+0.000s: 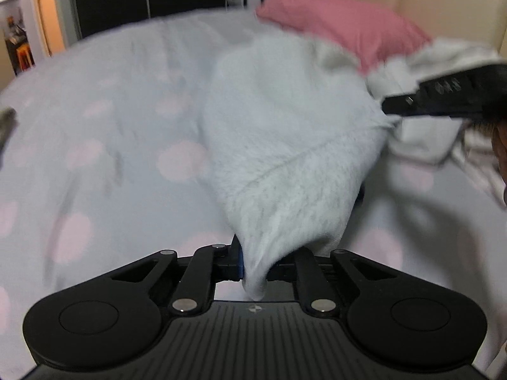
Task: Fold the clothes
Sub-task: 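Lift the grey sweatshirt off the heap with both tools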
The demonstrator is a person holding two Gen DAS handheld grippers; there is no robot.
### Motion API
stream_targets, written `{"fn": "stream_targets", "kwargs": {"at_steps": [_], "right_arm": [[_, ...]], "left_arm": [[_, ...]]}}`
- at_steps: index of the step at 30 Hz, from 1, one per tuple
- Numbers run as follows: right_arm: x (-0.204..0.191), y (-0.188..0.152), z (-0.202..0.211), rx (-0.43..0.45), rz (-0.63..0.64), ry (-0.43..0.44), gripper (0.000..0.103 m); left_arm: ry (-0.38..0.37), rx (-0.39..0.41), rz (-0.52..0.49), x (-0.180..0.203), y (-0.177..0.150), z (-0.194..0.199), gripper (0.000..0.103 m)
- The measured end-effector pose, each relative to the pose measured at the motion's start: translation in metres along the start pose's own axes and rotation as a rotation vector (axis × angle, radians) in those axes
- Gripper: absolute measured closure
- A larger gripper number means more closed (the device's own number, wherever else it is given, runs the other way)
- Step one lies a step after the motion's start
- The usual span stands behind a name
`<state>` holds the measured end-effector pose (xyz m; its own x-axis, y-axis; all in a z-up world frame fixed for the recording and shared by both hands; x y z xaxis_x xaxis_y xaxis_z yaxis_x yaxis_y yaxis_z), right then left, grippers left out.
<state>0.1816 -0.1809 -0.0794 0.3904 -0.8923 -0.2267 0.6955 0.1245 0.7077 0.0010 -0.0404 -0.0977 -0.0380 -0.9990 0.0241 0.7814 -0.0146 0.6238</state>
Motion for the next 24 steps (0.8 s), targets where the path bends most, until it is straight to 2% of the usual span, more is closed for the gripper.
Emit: {"fn": "stream_targets", "kwargs": {"at_steps": [3, 6, 10, 15, 18, 21, 24], "right_arm": [[-0.006, 0.020, 0.038, 0.080, -0.028, 0.050, 0.096], [-0.018, 0.037, 0.084, 0.177, -0.051, 0.139, 0.096], [-0.046, 0.047, 0.137, 0.262, -0.040, 0.247, 0.096], [-0.092, 0.039, 0.185, 0.282, 0.022, 0.369, 0.096], [-0.115, 0.033, 0.209, 0.291, 0.059, 0.422, 0.096], [-0.133, 0.024, 0.229, 0.284, 0.085, 0.461, 0.096], [-0.150, 0.006, 0.234, 0.235, 0.121, 0.474, 0.096]], "left_arm": [[-0.003, 0.092, 0.018, -0.016, 0.019, 0.046, 0.097], [0.025, 0.175, -0.015, -0.030, 0.034, 0.096, 0.097], [0.073, 0.214, -0.076, -0.049, 0.034, 0.161, 0.097], [0.134, 0.233, -0.124, -0.071, 0.015, 0.230, 0.097], [0.131, 0.241, -0.113, -0.079, 0.007, 0.257, 0.097], [0.117, 0.234, -0.083, -0.092, -0.004, 0.275, 0.097], [0.093, 0.201, -0.050, -0.102, -0.025, 0.275, 0.097]]}}
Point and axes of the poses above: each gripper's, at about its wrist camera, not at the fingertips, and z roughly against the way its jaws point, x to its right, y to its top, the point moved 3 cm from there along -z, roughly the way its jaws point, and after that the axes turned 3 degrees about -x, right-handed, at the moved point
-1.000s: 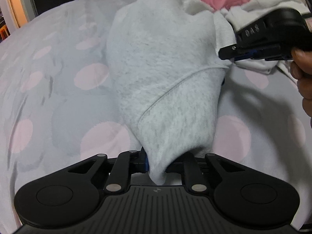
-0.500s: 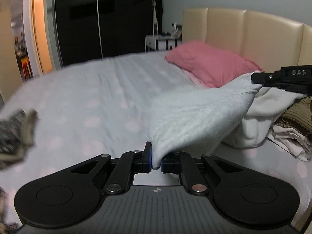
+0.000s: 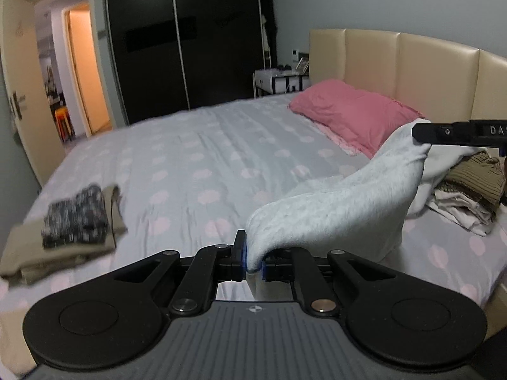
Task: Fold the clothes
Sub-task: 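Lift the grey sweatshirt off the heap with both tools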
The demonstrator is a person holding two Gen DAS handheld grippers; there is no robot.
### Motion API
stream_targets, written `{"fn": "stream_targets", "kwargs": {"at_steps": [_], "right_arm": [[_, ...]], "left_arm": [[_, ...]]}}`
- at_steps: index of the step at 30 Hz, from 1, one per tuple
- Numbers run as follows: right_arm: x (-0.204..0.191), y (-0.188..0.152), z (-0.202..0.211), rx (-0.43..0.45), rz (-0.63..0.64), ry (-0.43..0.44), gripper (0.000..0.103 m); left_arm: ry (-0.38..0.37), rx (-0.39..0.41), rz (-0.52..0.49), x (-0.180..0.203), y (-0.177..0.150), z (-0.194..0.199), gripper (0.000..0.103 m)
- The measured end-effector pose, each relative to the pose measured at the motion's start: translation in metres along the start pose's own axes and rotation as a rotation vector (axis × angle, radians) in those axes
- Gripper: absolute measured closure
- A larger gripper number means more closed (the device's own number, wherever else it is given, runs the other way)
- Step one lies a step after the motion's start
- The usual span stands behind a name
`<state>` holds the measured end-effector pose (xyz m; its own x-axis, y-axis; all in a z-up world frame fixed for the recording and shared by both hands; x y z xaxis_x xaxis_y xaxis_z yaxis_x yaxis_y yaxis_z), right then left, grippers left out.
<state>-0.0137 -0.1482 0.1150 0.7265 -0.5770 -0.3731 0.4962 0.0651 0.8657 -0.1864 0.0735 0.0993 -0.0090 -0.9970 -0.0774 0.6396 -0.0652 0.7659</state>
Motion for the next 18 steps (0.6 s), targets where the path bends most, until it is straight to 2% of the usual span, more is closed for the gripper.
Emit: {"fn": "stream_targets", "kwargs": {"at_steps": [7, 10, 12, 14, 18], "right_arm": [[-0.004, -0.054, -0.013, -0.183, 0.069, -0.014, 0.096], [-0.002, -0.075, -0.036, -0.276, 0.085, -0.030, 0.096], [-0.006, -0.085, -0.044, -0.304, 0.092, -0.031, 0.096], [-0.016, -0.083, -0.045, -0.279, 0.108, -0.023, 0.096], [-0.036, -0.055, -0.028, -0.152, 0.138, 0.002, 0.096]], "left_arm": [[-0.074, -0.101, 0.034, -0.015, -0.072, -0.034, 0.097], [-0.094, -0.132, 0.071, -0.026, -0.100, -0.046, 0.097], [-0.102, -0.117, 0.072, -0.035, -0.108, -0.042, 0.097], [-0.108, -0.090, 0.071, -0.043, -0.109, -0.033, 0.097], [-0.124, 0.000, 0.080, -0.056, -0.079, 0.003, 0.097]]}}
Point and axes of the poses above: each gripper's, at about its wrist camera, not at the fingertips, and z roughly against the way its jaws point, x to its right, y to its top, the point moved 3 cm from there along -z, roughly the way its jaws point, and after that the axes turned 3 degrees about -x, right-handed, at the moved point
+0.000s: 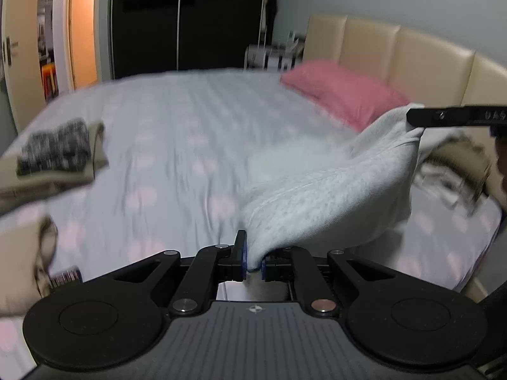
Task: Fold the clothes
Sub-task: 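Lift the grey sweatshirt off the heap with both tools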
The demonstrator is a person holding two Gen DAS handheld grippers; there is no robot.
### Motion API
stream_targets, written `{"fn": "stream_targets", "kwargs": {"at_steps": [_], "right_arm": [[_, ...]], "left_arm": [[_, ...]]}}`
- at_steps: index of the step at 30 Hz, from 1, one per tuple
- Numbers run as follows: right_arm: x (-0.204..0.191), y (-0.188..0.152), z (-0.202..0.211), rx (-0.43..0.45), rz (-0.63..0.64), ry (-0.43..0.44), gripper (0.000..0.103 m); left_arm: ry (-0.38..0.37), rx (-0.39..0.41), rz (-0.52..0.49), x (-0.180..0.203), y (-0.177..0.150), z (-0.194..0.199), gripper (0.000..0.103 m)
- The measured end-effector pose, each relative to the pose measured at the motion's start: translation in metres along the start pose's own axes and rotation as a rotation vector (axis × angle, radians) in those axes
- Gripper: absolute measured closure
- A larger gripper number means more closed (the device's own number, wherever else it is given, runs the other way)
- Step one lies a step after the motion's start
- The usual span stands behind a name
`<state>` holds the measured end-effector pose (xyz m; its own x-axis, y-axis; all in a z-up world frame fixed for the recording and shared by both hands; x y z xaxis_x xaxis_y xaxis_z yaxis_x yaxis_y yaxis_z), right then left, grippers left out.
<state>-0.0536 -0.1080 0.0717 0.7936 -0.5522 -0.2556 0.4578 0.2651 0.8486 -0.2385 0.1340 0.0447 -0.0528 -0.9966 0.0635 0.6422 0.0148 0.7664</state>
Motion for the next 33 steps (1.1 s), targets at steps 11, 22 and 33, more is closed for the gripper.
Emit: {"fn": "stream_targets", "kwargs": {"at_steps": [11, 22, 33], "right_arm": [[-0.019, 0.068, 0.103, 0.267, 0.007, 0.022, 0.096], [-0.036, 0.127, 0.175, 0.381, 0.124, 0.017, 0.096], [0.060, 0.064, -0.011, -0.019, -0.027, -0.075, 0.096]], "left_arm": [[-0.031, 0.272, -0.111, 0.030, 0.102, 0.113, 0.097], [-0.098, 0.350, -0.133, 0.053, 0.144, 0.115, 0.097], [-0.053, -0.108, 0.058, 0.013, 0.057, -0.104, 0.094]]}}
Point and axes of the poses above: each gripper's, at about its wrist camera, not at the fingertips, and z roughly against the way its jaws point, x to its right, y to its top, the point moved 3 cm from there along -z, roughly the way its jaws point, and after that the axes turned 3 degrees about -x, right-handed, at the moved point
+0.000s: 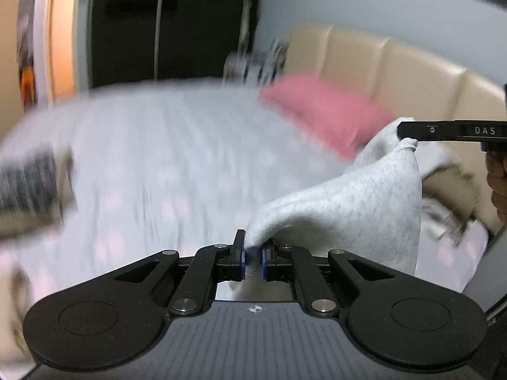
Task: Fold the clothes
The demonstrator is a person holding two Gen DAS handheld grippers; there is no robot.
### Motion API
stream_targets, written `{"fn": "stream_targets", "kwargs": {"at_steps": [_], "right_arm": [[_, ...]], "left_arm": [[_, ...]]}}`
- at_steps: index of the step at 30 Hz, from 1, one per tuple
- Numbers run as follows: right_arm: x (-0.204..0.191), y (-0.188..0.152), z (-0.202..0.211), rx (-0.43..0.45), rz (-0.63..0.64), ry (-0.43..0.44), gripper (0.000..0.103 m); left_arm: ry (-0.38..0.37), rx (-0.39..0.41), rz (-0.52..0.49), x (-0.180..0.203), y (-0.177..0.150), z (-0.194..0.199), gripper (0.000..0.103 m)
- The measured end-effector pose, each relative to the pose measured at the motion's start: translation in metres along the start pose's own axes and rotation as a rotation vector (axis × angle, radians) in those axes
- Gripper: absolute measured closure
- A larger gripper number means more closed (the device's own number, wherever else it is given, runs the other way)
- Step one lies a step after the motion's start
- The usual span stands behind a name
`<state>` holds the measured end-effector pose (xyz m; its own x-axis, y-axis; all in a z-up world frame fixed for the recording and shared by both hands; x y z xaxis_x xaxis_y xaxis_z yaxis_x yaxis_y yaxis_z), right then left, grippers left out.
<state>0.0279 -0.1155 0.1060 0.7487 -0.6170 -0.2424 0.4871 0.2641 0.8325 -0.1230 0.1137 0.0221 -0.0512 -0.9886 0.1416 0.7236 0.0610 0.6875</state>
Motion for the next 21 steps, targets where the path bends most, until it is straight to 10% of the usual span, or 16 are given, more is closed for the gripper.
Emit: {"fn": "stream_targets", "kwargs": {"at_steps": [7, 11, 21], "right_arm": [[0.047, -0.091, -0.120, -0.307, -0.017, -0.144, 0.075], [0.031, -0.091, -0.105, -0.266, 0.154, -0.175, 0.057], [-0.066, -0.118, -0.082, -0.295, 0.641, -0.183, 0.032]], "left_arm": [[0.181, -0.192, 0.123, -0.044, -0.059, -0.088, 0.082], [0.165, -0.137, 0.253, -0.065, -0.085, -0.057, 0.057], [0.030, -0.281, 0.373, -0.026, -0.177, -0.045, 0.056]]}}
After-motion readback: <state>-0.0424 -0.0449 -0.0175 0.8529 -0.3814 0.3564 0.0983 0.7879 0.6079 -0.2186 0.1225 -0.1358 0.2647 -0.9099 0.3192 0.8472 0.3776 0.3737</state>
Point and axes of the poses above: each gripper's, at about its wrist camera, not at the fingertips, and z roughly against the way its jaws point, x to its right, y to its top, the point moved 3 cm from there along -z, roughly the way its jaws point, and after that the axes turned 3 degrees about -x, right-handed, at the moved point
